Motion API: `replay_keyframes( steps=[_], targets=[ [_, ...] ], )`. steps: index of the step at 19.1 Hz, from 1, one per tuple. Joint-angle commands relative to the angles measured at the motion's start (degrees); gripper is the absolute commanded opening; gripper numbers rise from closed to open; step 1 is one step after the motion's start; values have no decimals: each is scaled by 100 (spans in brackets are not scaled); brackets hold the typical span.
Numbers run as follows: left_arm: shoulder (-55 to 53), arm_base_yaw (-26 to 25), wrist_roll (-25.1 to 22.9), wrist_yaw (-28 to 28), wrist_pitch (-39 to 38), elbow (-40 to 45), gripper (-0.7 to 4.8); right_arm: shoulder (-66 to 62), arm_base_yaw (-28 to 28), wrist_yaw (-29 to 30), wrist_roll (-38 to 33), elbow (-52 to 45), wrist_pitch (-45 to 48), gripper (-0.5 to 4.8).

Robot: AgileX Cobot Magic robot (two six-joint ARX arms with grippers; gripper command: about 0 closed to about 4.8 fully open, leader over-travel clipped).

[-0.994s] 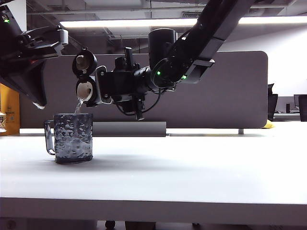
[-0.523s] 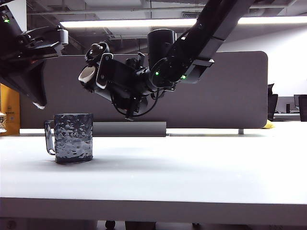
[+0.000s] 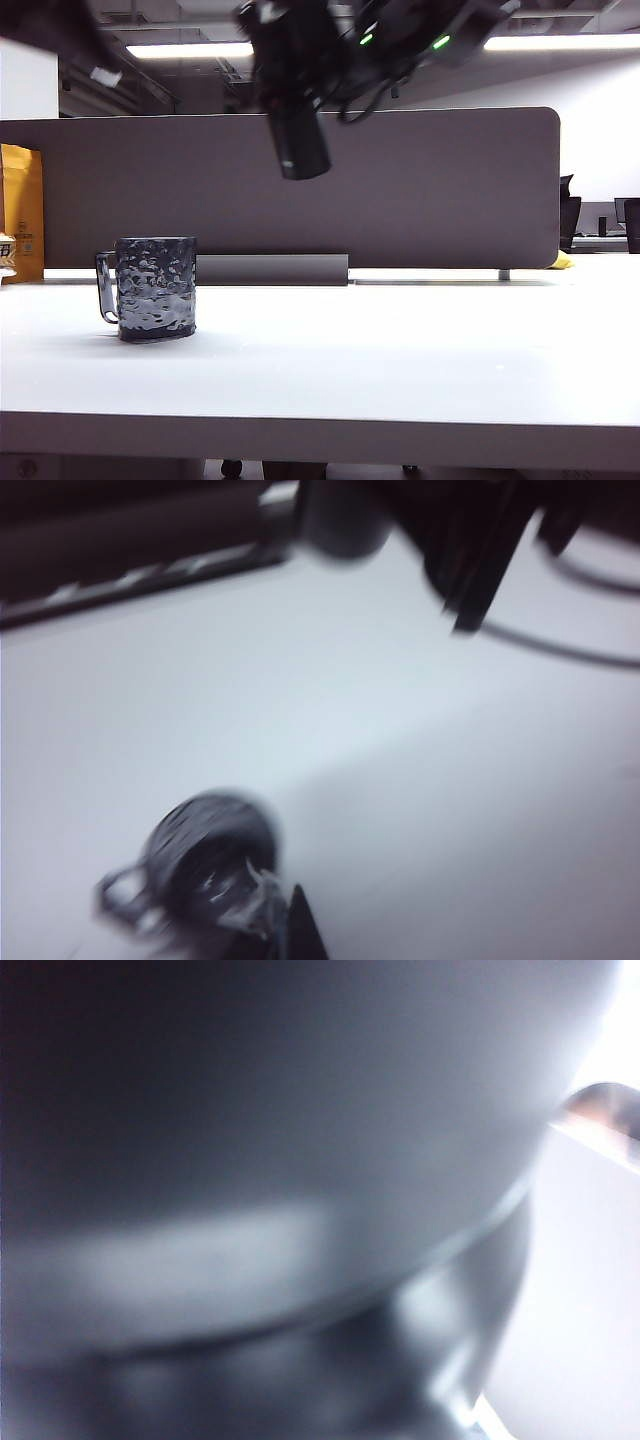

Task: Pick up the black thermos, pour some water into the cup, then place the black thermos back on the table.

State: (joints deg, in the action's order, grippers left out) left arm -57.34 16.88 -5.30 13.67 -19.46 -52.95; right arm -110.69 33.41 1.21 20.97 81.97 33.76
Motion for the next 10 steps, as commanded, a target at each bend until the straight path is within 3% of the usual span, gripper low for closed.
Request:
replay_keyframes(
  steps=[1, 3, 5, 8, 10],
  targets=[
    [44, 26, 208, 951, 588, -20, -6, 1471, -9, -442, -474, -1497, 463, 198],
    [-85, 439, 376, 1287, 1067, -20, -6, 2647, -52, -778, -769, -2625, 420, 198],
    [-531, 1357, 92, 1161, 1816, -20, -6, 3670, -402, -927, -1626, -3764, 505, 198],
    [-1351, 2184, -157, 380, 2382, -20, -6, 4092, -975, -925, -1832, -4754, 750, 198],
    [-1952, 2470, -98, 284, 2935, -20, -6, 3794, -1388, -833, -1843, -5027, 944, 198]
  ],
)
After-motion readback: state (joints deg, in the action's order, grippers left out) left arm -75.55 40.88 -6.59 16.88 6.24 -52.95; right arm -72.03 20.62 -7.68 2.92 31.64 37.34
